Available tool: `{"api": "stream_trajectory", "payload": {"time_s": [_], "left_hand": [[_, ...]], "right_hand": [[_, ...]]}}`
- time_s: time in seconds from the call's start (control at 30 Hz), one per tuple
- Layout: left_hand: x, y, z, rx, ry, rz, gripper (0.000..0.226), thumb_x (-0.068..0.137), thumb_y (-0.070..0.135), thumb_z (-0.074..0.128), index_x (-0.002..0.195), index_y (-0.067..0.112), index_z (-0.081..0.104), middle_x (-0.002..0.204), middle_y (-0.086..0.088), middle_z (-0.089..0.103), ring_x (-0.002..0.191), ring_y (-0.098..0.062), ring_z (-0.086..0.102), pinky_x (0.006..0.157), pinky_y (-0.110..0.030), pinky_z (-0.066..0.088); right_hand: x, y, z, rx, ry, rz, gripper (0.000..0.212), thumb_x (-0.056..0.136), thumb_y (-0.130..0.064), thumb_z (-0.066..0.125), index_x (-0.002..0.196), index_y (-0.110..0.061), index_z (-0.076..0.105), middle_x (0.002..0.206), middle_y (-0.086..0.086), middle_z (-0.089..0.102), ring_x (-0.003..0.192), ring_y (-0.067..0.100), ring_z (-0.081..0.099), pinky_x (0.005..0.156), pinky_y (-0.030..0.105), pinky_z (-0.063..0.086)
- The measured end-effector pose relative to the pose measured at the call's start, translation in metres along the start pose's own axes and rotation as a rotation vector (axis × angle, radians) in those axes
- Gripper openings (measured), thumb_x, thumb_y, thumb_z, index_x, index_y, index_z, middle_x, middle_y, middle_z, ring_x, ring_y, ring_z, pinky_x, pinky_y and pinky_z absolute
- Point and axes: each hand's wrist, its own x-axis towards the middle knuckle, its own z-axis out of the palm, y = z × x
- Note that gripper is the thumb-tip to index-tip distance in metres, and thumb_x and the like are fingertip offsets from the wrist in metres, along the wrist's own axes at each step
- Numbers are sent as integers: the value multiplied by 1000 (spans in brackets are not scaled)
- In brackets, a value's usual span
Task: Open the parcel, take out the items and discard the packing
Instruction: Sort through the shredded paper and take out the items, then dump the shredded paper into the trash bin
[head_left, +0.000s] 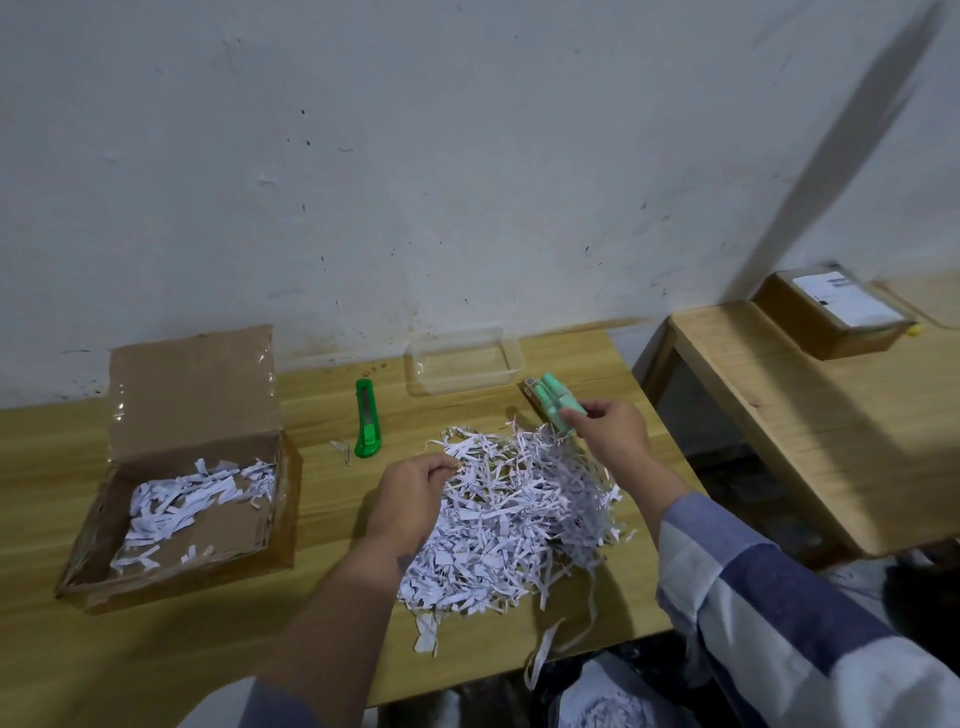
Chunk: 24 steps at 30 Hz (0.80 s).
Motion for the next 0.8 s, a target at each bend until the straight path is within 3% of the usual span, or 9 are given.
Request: {"api": "stream_trajectory", "payload": {"time_s": [0.07,0.13,0.23,0.4,0.53,0.7,0.8], "left_hand": [[-1,-1,5,59,-22,43,23,94,9,56,108,20,71,98,6,70,85,-20,68,75,-32,54],[-1,-5,11,117,-47,81,26,94,9,54,110,22,70,96,7,68,83,-21,67,74,-35,55],[1,-15,18,228,-52,169,29,93,12,54,111,29,68,109,10,68,94,-10,62,85,-34,53],[4,-30,21,303,-120,189,30,88,18,53,110,36,65,108,19,64,105,-9,56,97,-44,45],[3,-28,18,312,-168,168,35,82,29,48,112,37,62,112,22,59,116,-7,49,107,-42,31],[3,-22,15,361,-141,249,48,74,54,36,114,41,60,115,24,54,120,-9,43,97,-37,28],[6,-19,10,412,-114,308,57,76,71,37,123,42,52,120,20,47,118,-9,38,94,-37,30]], "right_hand": [[13,8,-1,19,111,76,39,85,-29,68,119,-11,64,107,14,71,79,21,64,54,26,44],[27,14,-1,55,207,164,37,83,-32,69,114,-14,66,106,14,71,87,26,68,67,33,52],[45,21,2,88,277,262,30,84,-32,68,106,-12,71,106,13,71,96,30,66,82,36,53],[65,30,9,35,279,341,33,89,-33,62,109,-10,71,109,15,70,100,34,64,81,34,51],[69,34,12,-92,219,312,33,93,-31,55,117,-10,67,119,15,66,109,35,59,85,33,46],[62,29,10,-223,160,234,44,94,-34,52,129,-8,56,136,17,51,116,36,54,91,37,46],[41,25,5,-301,165,34,42,93,-38,50,129,-16,54,132,16,46,111,35,56,86,37,47]]}}
